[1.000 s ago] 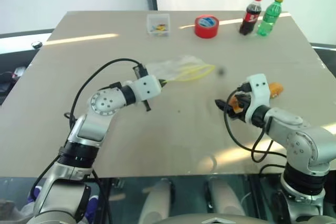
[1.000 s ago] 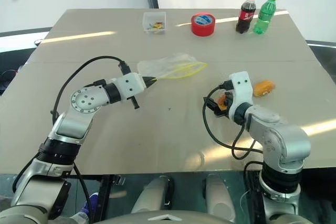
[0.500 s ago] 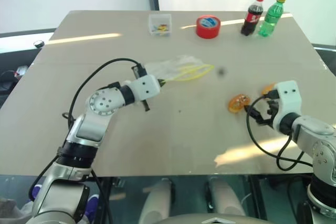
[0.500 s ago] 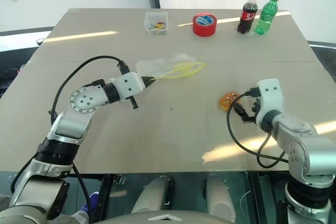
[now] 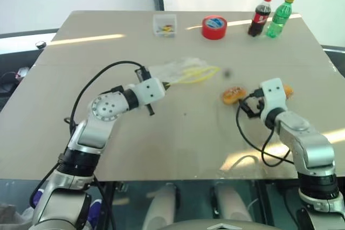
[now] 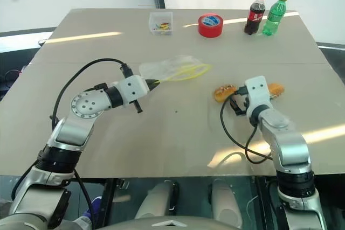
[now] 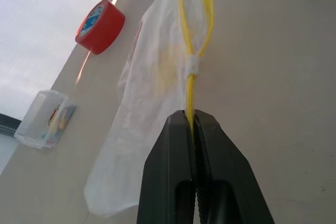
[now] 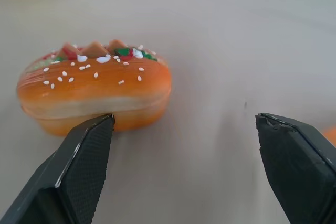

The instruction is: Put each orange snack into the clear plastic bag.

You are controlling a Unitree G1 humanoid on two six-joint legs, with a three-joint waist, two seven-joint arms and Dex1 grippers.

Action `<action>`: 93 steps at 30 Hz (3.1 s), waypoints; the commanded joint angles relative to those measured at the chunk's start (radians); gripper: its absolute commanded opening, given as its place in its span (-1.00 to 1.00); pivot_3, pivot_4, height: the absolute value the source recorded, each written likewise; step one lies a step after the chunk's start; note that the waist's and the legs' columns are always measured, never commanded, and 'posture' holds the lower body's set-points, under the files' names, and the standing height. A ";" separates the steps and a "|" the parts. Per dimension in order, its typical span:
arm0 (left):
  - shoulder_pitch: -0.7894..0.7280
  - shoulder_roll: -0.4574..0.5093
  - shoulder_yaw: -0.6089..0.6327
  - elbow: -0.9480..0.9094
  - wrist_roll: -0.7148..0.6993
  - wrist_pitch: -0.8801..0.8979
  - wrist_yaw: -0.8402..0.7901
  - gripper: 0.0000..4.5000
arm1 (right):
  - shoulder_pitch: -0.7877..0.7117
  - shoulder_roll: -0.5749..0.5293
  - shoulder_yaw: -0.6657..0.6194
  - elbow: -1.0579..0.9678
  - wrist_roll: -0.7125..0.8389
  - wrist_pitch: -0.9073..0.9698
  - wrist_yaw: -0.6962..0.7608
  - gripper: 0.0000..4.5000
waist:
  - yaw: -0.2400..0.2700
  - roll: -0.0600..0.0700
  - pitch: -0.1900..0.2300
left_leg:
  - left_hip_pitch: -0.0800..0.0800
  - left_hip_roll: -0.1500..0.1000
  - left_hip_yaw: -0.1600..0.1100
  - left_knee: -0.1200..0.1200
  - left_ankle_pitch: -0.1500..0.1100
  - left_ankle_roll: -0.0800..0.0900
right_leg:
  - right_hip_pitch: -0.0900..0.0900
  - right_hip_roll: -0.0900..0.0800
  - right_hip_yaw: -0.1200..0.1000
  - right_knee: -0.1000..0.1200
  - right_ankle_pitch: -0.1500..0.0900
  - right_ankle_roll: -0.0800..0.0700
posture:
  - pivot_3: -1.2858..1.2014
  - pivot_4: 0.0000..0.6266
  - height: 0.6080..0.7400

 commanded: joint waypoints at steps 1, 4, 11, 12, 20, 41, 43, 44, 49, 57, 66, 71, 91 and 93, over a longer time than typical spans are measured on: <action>0.004 0.001 0.015 -0.050 0.001 0.008 0.013 -1.00 | -0.020 -0.049 0.032 0.006 -0.056 -0.126 0.023 0.97 | 0.000 0.000 0.000 | 0.000 0.000 0.000 0.000 0.000 0.000 | 0.000 0.000 0.000 0.000 0.000 0.000 | 0.03 -0.52 1.00; 0.007 -0.004 0.010 -0.057 0.002 0.013 0.015 -1.00 | -0.006 -0.103 0.073 0.014 -0.102 -0.191 0.051 0.97 | -0.001 0.000 0.000 | 0.000 0.000 0.000 0.000 0.000 0.000 | 0.000 0.000 0.000 0.000 0.000 0.000 | 0.03 -0.52 1.00; 0.005 -0.006 0.010 -0.047 0.001 0.012 0.012 -1.00 | -0.012 0.046 -0.096 -0.138 0.127 0.087 0.063 0.97 | -0.003 0.000 0.000 | 0.000 0.001 0.000 0.000 0.000 0.000 | 0.000 0.001 0.000 0.001 0.000 0.000 | 0.03 -0.52 1.00; 0.004 -0.006 0.009 -0.044 0.001 0.010 0.011 -1.00 | -0.027 0.076 -0.104 -0.157 0.154 0.122 0.056 0.97 | -0.003 0.000 0.000 | 0.000 0.001 0.000 0.000 0.000 0.000 | 0.000 0.001 0.000 0.001 0.000 0.000 | 0.03 -0.52 1.00; -0.005 -0.009 0.001 -0.032 0.004 0.004 0.008 -1.00 | -0.175 0.285 -0.042 -0.038 0.097 0.215 -0.144 0.97 | -0.004 0.000 0.000 | 0.000 0.001 0.000 0.000 0.000 0.000 | 0.000 0.001 0.000 0.001 0.000 0.000 | 0.03 -0.52 1.00; 0.018 -0.008 0.010 -0.053 0.019 0.005 0.020 -1.00 | -0.150 0.136 0.254 0.096 -0.179 -0.004 -0.152 -0.98 | -0.004 0.000 0.000 | 0.000 0.000 0.000 0.000 0.000 -0.001 | -0.001 0.000 0.000 0.001 0.000 0.000 | 0.03 -0.52 1.00; 0.018 -0.009 0.011 -0.054 0.019 0.007 0.022 -1.00 | -0.152 0.124 0.241 0.063 -0.177 -0.027 -0.127 -0.98 | -0.004 0.000 0.000 | 0.000 0.000 0.000 0.000 0.000 -0.001 | -0.001 0.000 0.000 0.001 0.000 0.000 | 0.03 -0.52 1.00; 0.018 -0.009 0.011 -0.054 0.019 0.008 0.023 -1.00 | -0.152 0.121 0.225 0.039 -0.163 -0.037 -0.110 -0.98 | -0.004 0.000 0.000 | 0.000 0.000 0.000 0.000 0.000 -0.001 | -0.001 0.000 0.000 0.001 0.000 0.000 | 0.03 -0.52 1.00; 0.015 -0.014 0.019 -0.057 0.007 0.012 0.023 -1.00 | -0.137 0.131 0.083 -0.135 0.041 -0.022 0.057 -0.98 | -0.004 0.000 0.000 | 0.000 0.000 0.000 0.000 0.000 0.000 | -0.001 0.000 0.000 0.001 0.000 0.000 | 0.03 -0.52 1.00; -0.004 -0.041 0.025 -0.066 -0.050 -0.008 0.004 -1.00 | -0.138 0.223 -0.091 -0.180 0.376 0.128 0.155 -0.98 | -0.003 0.000 0.000 | 0.000 0.001 -0.001 0.000 0.000 0.000 | 0.000 0.000 0.000 0.001 0.000 0.000 | 0.03 -0.52 1.00; 0.013 -0.027 0.028 -0.113 -0.099 -0.032 -0.027 -1.00 | -0.200 0.242 -0.077 -0.011 0.406 0.077 0.165 -0.98 | -0.004 0.000 0.000 | 0.000 0.001 0.000 0.000 0.000 0.000 | -0.001 0.000 0.000 0.001 0.000 0.000 | 0.03 -0.52 1.00; 0.030 -0.017 0.020 -0.106 -0.101 -0.090 -0.039 -1.00 | -0.211 0.224 -0.086 0.039 0.453 0.081 0.200 -0.98 | -0.004 0.000 0.000 | 0.000 0.000 0.000 0.000 0.000 0.000 | -0.001 0.000 0.000 0.001 0.000 0.000 | 0.03 -0.52 1.00; 0.015 -0.032 0.031 -0.136 -0.199 0.007 -0.088 -1.00 | -0.175 0.437 -0.254 0.082 0.765 0.081 0.009 -0.98 | -0.004 0.001 0.000 | 0.000 0.001 0.000 0.000 0.000 0.000 | -0.001 0.000 0.000 0.001 0.000 0.000 | 0.03 -0.52 1.00; 0.007 -0.048 0.042 -0.144 -0.236 0.055 -0.081 -1.00 | -0.154 0.454 -0.236 0.089 0.775 0.076 0.009 -0.98 | -0.004 0.001 0.000 | 0.000 0.001 0.000 0.000 0.000 0.000 | -0.001 0.000 0.000 0.001 0.000 0.000 | 0.03 -0.52 1.00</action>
